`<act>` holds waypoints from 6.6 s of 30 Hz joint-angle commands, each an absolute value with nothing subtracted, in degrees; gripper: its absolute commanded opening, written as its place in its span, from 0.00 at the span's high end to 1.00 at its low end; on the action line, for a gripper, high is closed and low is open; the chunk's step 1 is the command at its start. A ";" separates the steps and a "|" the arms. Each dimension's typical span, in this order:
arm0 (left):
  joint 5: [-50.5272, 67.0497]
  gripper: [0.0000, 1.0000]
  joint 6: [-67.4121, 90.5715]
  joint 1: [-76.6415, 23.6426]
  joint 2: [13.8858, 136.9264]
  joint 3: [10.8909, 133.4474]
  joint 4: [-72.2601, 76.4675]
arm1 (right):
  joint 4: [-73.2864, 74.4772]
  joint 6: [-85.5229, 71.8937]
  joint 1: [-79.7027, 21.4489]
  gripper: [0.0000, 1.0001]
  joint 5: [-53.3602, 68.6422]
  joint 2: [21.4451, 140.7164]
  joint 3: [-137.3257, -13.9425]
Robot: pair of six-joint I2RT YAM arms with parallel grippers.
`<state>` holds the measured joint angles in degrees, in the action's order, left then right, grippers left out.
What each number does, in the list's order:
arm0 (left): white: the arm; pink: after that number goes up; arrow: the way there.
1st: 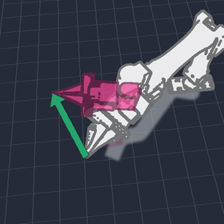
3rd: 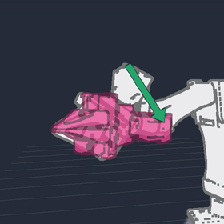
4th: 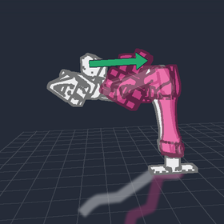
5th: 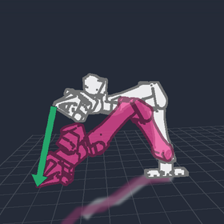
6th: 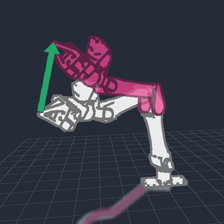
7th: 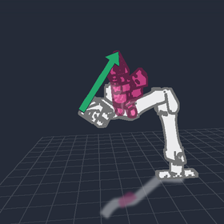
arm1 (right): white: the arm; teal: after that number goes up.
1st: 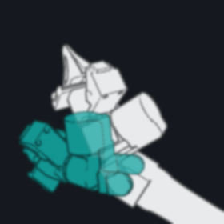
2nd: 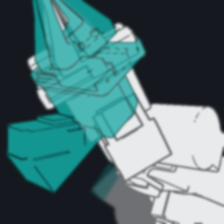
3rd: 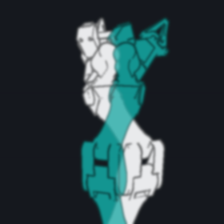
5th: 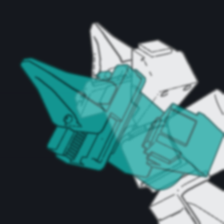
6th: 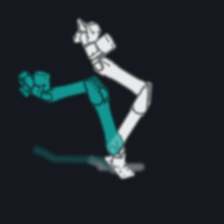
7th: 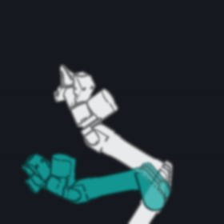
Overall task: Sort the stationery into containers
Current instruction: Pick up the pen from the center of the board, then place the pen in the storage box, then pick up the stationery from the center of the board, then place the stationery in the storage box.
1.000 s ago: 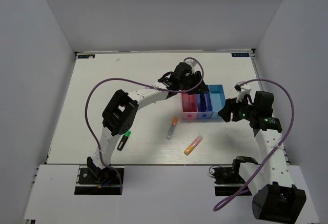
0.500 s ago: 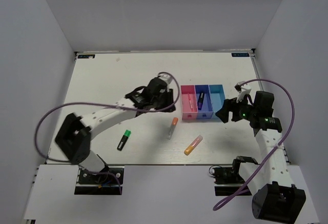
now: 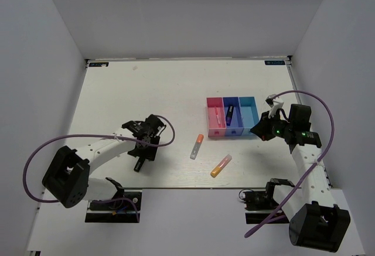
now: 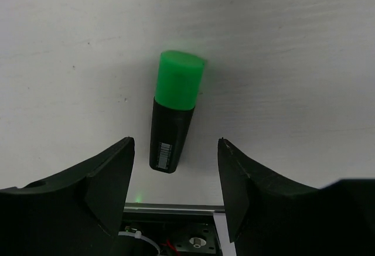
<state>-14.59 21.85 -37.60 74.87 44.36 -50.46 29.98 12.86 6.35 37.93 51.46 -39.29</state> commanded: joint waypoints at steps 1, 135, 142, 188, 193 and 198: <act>-15.04 0.31 21.09 -36.22 75.84 42.90 -49.32 | 29.79 13.54 6.50 1.00 39.29 51.77 -41.22; -0.88 0.24 14.77 -42.10 54.75 41.05 -43.24 | 33.41 88.08 -34.54 0.82 19.96 83.86 -32.44; -0.09 0.24 14.59 -42.10 55.81 40.52 -42.45 | 38.05 78.94 -34.36 0.96 27.75 73.06 -31.64; 7.39 0.22 16.44 -49.92 94.74 60.55 -14.68 | 23.29 5.72 -19.25 0.80 -18.38 83.93 -61.35; 5.45 0.22 16.79 -50.10 98.26 63.10 -14.86 | 24.61 4.83 -16.97 0.49 -13.46 83.85 -60.91; 3.96 0.22 17.05 -51.06 101.86 65.56 -15.46 | 25.40 3.43 -15.56 0.46 -9.41 81.49 -59.86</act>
